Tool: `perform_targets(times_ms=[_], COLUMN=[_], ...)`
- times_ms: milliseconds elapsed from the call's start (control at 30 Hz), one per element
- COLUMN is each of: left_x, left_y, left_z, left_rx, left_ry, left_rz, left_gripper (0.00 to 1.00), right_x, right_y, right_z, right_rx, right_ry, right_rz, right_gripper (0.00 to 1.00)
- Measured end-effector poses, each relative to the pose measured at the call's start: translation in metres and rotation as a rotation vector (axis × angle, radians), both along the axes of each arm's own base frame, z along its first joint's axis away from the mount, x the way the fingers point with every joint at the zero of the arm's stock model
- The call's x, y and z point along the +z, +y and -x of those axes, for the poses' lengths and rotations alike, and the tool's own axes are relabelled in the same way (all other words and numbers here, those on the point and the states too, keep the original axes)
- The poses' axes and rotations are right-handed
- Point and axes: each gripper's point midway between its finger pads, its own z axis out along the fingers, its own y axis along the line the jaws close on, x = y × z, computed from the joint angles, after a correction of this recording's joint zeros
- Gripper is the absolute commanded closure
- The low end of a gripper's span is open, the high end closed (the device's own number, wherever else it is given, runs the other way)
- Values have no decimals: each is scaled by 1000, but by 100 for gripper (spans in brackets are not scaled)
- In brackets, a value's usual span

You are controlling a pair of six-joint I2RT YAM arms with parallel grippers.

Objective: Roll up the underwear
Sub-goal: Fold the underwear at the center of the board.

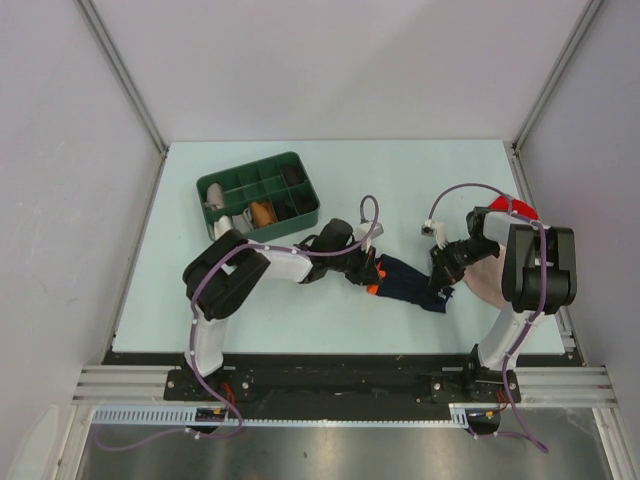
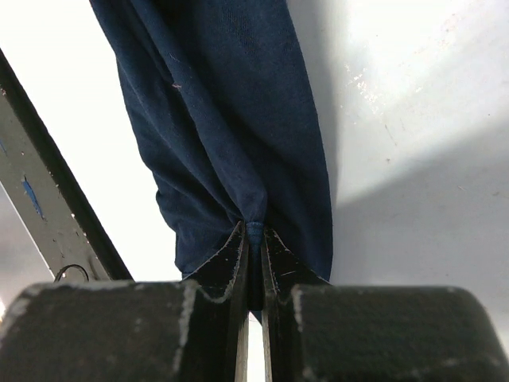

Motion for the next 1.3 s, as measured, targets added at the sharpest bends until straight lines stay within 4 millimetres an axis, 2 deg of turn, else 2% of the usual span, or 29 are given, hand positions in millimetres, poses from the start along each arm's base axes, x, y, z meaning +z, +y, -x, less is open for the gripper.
perform_targets(times_ms=[167, 267, 400, 467, 567, 733, 767, 933, 1033, 1133, 1233, 1300], left_x=[3, 12, 36, 42, 34, -6, -8, -7, -7, -8, -8, -8], left_y=[-2, -7, -25, -31, -34, -22, -22, -25, -27, -27, -26, -26], left_z=[-2, -8, -29, -39, -47, -50, -51, -57, -61, -61, -62, -62], left_rx=[-1, -4, -7, 1, 14, 37, 35, 37, 36, 32, 26, 23], left_ry=[-4, -16, -71, -91, -91, -32, -25, -7, -1, 3, 0, 0], left_rz=[-2, -3, 23, 20, -21, -135, -137, -168, -181, -192, -198, -202], left_gripper=[83, 82, 82, 82, 82, 80, 80, 79, 78, 79, 79, 79], right_x=[0, 0, 0, 0, 0, 0, 0, 2, 10, 27, 49, 56], right_y=[0, 0, -1, -1, -1, -1, -1, -1, -4, -9, -15, -20], right_z=[0, 0, 0, 0, 1, 1, 1, 0, -4, -10, -16, -18], right_rx=[0, 0, 1, 1, 1, 1, 1, 1, 2, -4, -11, -15], right_ry=[0, 1, 2, 2, 2, 2, 2, -9, -48, -132, -229, -265], right_rz=[0, 2, 4, 5, 6, 6, 6, 10, 24, 45, 80, 105], right_gripper=[95, 95, 95, 95, 94, 89, 88, 80, 69, 62, 61, 61])
